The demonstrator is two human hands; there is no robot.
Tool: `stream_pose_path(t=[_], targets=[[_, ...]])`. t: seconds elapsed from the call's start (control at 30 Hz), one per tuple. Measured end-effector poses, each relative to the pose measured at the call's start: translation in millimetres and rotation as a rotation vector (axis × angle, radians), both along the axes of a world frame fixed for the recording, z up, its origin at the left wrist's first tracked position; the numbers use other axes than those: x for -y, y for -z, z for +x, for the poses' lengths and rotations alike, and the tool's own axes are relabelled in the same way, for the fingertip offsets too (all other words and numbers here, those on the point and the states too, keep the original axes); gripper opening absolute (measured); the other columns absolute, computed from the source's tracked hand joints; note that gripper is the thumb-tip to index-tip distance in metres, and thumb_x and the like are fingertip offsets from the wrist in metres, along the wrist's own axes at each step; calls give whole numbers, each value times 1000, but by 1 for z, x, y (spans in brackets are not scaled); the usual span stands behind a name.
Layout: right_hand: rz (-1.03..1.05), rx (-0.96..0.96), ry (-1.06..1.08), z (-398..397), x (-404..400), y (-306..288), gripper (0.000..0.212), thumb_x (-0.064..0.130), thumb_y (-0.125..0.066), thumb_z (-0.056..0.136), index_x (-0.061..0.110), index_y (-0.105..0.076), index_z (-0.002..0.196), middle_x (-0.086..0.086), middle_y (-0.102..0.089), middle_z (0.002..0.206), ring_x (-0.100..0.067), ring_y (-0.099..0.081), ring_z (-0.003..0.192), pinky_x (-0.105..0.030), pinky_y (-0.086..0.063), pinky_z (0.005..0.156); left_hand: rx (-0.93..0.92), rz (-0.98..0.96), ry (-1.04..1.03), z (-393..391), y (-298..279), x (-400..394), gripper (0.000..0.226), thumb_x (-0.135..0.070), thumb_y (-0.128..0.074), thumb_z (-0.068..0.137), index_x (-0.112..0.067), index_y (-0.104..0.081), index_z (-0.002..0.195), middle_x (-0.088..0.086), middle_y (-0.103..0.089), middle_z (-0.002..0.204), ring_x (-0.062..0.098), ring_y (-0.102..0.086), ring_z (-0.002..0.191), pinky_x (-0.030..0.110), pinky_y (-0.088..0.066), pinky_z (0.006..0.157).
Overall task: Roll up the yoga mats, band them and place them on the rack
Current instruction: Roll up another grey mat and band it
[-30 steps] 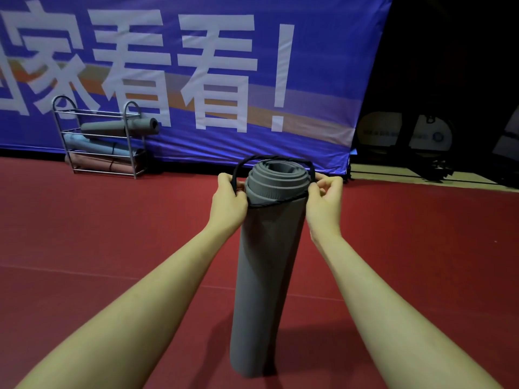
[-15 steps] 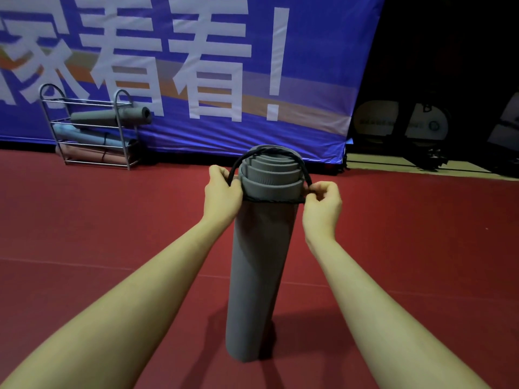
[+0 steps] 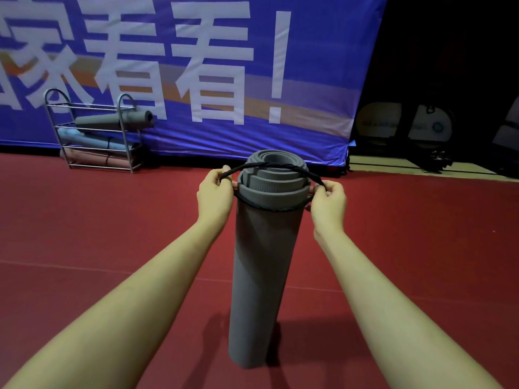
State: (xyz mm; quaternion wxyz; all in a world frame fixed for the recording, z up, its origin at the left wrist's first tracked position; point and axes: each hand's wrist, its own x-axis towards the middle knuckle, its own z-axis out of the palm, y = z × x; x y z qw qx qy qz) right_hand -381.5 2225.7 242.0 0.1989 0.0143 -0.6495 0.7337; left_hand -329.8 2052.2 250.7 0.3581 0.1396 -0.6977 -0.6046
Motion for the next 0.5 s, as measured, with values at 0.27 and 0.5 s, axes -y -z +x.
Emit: stream_pose_path(t=[0.27,0.5], targets=[[-44,65,-295,7,1,-9,25,7,-49,95,21,-64,80,7,-59,70,0,-54,61,-18,-45,61,-24,-77,53,-2,-12,17,7,-31,-68,79,-24,-71,78,-9,-70,71,6,-60,68,28,-47,70],[-7,86,-292,8,-7,-23,23,8,-54,90,19,-63,72,5,-58,62,-6,-51,55,-20,-42,54,56,153,163,-4,-25,17,26,-19,-61,91,-19,-63,65,-12,-56,44,1,-48,40,13,-39,46]])
